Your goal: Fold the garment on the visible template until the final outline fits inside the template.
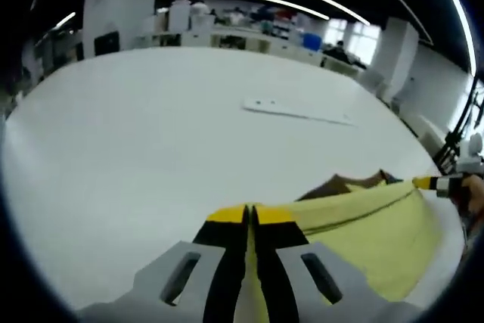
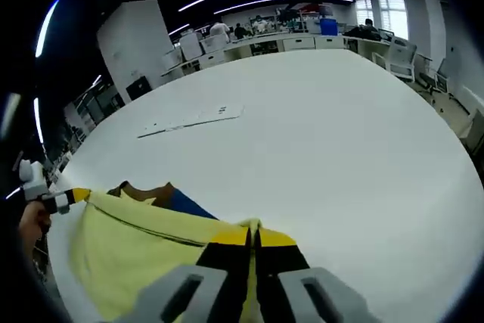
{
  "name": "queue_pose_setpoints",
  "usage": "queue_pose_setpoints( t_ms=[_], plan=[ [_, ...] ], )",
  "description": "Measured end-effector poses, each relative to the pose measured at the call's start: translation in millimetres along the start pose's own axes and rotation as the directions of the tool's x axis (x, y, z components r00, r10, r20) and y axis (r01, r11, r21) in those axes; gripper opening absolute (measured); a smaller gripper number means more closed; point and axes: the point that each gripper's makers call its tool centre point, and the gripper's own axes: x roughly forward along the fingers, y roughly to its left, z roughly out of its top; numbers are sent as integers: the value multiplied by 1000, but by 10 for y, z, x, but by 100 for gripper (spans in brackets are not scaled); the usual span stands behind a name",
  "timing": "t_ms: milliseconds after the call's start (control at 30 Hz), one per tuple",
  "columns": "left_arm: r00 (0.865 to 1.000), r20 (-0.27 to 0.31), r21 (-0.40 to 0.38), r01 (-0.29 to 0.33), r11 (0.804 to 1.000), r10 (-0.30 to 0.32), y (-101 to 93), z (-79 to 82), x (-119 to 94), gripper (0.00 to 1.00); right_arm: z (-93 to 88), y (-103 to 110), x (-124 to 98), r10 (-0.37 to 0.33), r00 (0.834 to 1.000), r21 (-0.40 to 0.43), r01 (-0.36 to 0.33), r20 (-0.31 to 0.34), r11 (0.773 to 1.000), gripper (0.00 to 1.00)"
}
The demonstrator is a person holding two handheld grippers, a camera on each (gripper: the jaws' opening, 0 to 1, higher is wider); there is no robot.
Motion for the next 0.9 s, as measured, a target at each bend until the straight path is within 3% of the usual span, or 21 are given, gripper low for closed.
queue_pose_setpoints(
  t_ms=[333, 467, 567, 633, 800, 900],
  plan=[
    [999, 0, 132, 45, 990, -45, -42, 3, 25, 1, 20, -11, 13, 18, 1000, -89, -18, -8, 996, 0],
    [995, 35, 166, 89, 982, -96, -31, 85, -25, 10, 18, -39, -16, 16, 1000, -161, -17, -9, 987, 11],
    [988, 54, 217, 131, 967, -146, -44, 142, -81, 19, 21, 2, -53, 53, 999, -200, -52, -4, 978, 16],
    [979, 59, 274, 171, 946, -194, -74, 158, -135, 24, 1, 35, -81, 74, 997, -245, -75, -11, 967, 21],
    [970, -7, 398, 227, 889, -244, -59, -20, -175, 32, -55, 65, -109, 91, 995, -375, -98, -36, 922, 26],
    [969, -30, 433, 234, 870, -246, -51, -114, -135, 33, -68, 79, -90, 95, 995, -393, -99, -31, 914, 27]
  ],
)
